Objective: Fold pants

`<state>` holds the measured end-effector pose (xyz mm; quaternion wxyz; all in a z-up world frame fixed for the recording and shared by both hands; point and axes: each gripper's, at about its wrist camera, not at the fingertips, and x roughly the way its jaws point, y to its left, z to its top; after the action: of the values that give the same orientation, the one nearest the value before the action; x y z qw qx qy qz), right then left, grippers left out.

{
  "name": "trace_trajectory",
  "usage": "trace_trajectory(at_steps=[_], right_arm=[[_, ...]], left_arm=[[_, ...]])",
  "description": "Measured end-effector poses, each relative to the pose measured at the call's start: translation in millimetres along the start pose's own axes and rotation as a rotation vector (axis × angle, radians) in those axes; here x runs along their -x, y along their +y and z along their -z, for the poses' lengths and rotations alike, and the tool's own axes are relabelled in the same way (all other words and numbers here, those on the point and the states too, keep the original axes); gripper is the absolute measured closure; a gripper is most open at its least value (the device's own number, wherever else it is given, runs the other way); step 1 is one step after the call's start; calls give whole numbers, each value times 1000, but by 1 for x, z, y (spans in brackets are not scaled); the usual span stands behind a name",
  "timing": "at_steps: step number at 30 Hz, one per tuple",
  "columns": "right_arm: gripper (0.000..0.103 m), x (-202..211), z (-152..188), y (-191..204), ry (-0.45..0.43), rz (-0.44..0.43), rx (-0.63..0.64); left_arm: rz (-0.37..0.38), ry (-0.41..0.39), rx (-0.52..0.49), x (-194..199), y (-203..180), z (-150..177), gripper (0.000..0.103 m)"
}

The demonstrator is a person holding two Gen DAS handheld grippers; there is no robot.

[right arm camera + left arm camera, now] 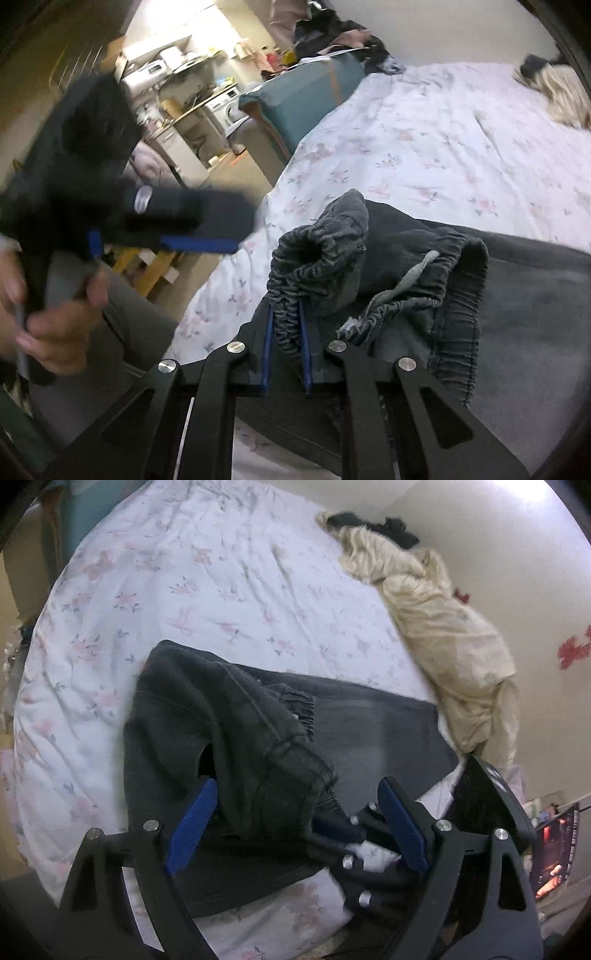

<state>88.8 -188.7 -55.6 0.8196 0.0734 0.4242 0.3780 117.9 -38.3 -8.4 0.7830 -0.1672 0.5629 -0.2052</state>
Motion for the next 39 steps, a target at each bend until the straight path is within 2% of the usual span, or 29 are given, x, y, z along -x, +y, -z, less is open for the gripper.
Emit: trace_trajectory(at_steps=[2,4,6,7,8,10,11,13,14,17,18,19,20,21,22,24,26,28,29,30,31,32,34,36,38,39], right_arm=[[90,3,0,-3,-3,5,11],[90,-2,-1,2,-1,7,16],[90,-1,0,2,-1,5,21],[90,1,1,3,2,6,23],[90,3,3,4,6,9,23],[90,4,4,4,12,4,19],[90,5,4,3,11,4,12],[90,7,4,-2,23,-19,-18],[87,9,2,-5,46,-44,-45],[84,31,-4,-24,49,-50,-111],[71,38,-6,-35,29,-54,-157],[53,44,-8,-52,11,-39,-228],[21,47,-9,-76,-8,10,-328],[14,47,-8,-95,-24,30,-416],[14,42,-7,-113,-16,25,-506],[21,22,-2,-141,42,-54,-653],[25,-5,4,-154,150,-71,-753],[25,-31,8,-159,260,-68,-792],[32,-41,7,-160,263,-47,-769],[60,-43,5,-158,255,-13,-733],[80,-44,3,-155,261,31,-699],[95,-41,1,-150,264,52,-663],[98,-29,-7,-136,282,54,-577],[103,-11,-10,-117,309,56,-505],[103,-19,8,-109,420,285,-383],[103,-30,20,-117,462,272,-416]], left_arm=[[-91,54,17,-17,-4,-6,17],[-122,92,26,-33,-7,-10,17],[-178,70,21,-40,-9,-13,19],[-180,53,19,-41,-9,-14,30],[-151,48,7,-42,-10,-13,60],[-158,56,-19,-43,-12,-12,69],[-157,54,-26,-44,-11,-10,78],[-177,43,-37,-41,-9,-9,83],[-179,36,-22,-39,-6,-8,84],[-142,15,54,-26,13,-9,84],[-143,10,55,-23,14,-9,84],[-141,7,50,-21,15,-9,84],[-138,6,50,-18,16,-8,84],[-137,6,53,-17,16,-8,84],[-138,9,54,-17,15,-7,84],[-140,14,53,-19,13,-7,83],[-138,14,38,-20,7,-4,83],[-146,10,20,-21,2,-2,83],[-149,8,18,-21,0,-2,83],[-149,4,23,-20,0,-2,83],[-147,-1,29,-19,0,-2,83],[-152,-17,37,-15,1,-2,84],[-151,-66,75,-3,6,-4,84],[-108,-111,168,11,17,-8,85],[-106,-145,208,17,24,-14,85],[-113,-147,205,15,25,-17,85]])
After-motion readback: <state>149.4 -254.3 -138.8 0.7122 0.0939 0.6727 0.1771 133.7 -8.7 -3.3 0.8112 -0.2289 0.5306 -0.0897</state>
